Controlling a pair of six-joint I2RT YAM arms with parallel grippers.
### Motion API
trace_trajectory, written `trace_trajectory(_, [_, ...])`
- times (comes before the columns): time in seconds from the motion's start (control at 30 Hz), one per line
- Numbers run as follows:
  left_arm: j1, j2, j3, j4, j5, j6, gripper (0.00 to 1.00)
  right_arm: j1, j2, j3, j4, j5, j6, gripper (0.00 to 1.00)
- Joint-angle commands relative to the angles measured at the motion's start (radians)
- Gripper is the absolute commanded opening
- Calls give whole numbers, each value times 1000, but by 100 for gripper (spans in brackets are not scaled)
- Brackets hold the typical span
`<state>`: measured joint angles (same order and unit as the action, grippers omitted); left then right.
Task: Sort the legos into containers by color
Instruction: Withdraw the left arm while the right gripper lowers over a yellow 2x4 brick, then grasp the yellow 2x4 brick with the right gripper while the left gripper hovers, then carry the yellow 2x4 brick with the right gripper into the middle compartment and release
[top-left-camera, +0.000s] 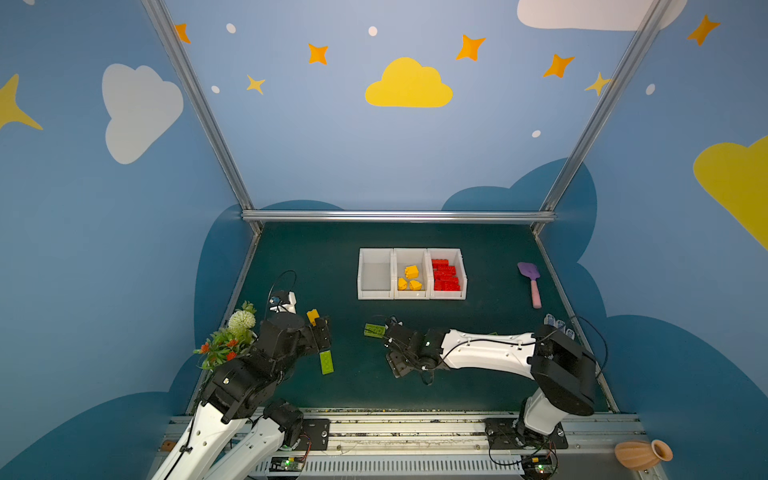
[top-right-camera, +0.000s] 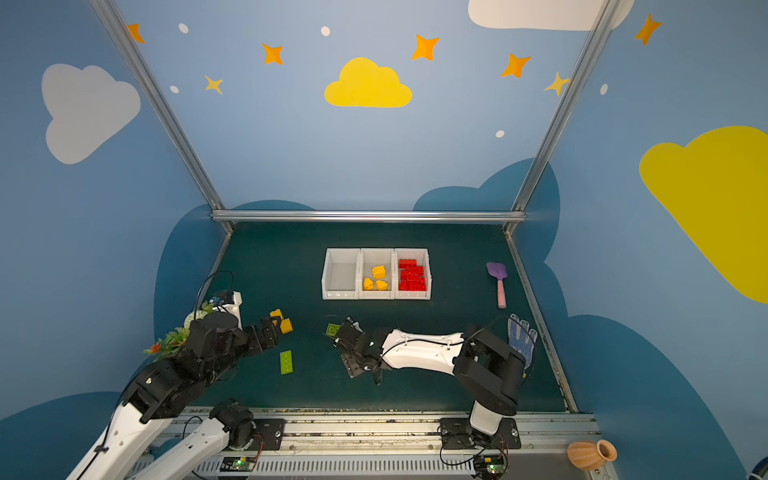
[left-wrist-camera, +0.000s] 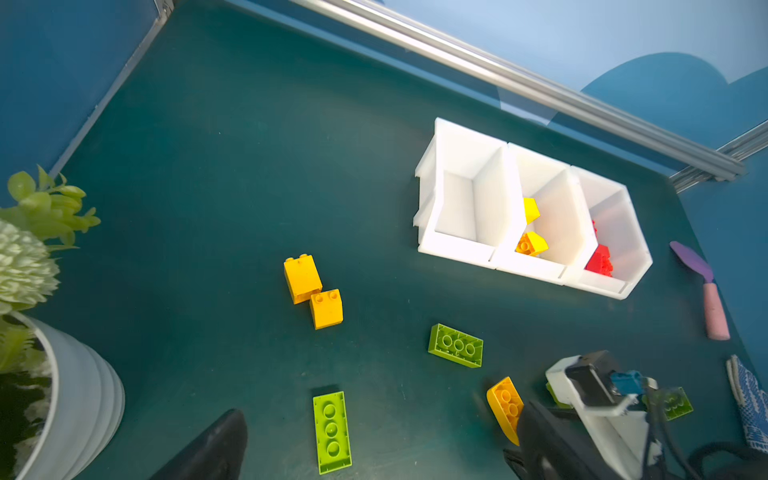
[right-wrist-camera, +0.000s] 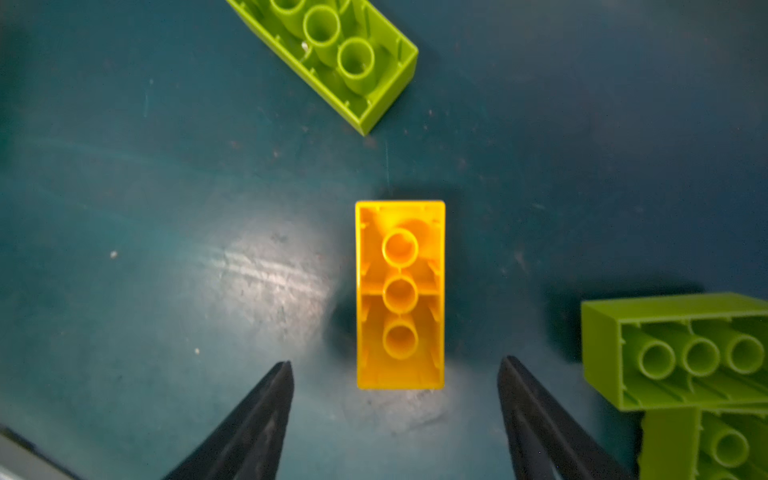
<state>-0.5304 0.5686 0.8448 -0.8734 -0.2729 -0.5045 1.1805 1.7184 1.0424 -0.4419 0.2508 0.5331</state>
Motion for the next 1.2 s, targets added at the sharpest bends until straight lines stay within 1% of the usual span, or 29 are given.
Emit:
trace_trajectory(0.0, [3,-18,-13,-11,-41,13,100,-33,41,33,-33,-7,-12,69])
trace_trajectory(0.13, [3,-30,-19,-10,-40,10,100,-51,73,56,-32,-11,-18,61])
trace_trajectory(0.33, [4,-43,-21,-14,-60,-3,100,-61,138,107,-44,-1,-41,56])
trace_trajectory(0.4, [6,-58,-22,-19,-72,-8,100,-69,158,121,-45,-7,-41,53])
trace_trajectory(0.53, [3,-92,-32,-15,-86,-15,100,-77,176,135,-46,-16,-41,42])
trace_trajectory(0.63, [3,-90,-33,-12,-87,-13,100,-79,166,134,-50,-12,-41,30])
trace_trajectory(0.7, [5,-80,-32,-12,-83,-12,100,-82,148,125,-51,-9,-39,26])
trace_trajectory(0.97, [4,-62,-32,-6,-66,-10,100,-126,35,95,-79,-49,-39,22])
trace_trajectory(1.17, [4,-52,-33,-1,-52,-8,100,-189,-63,113,-123,-77,-86,21])
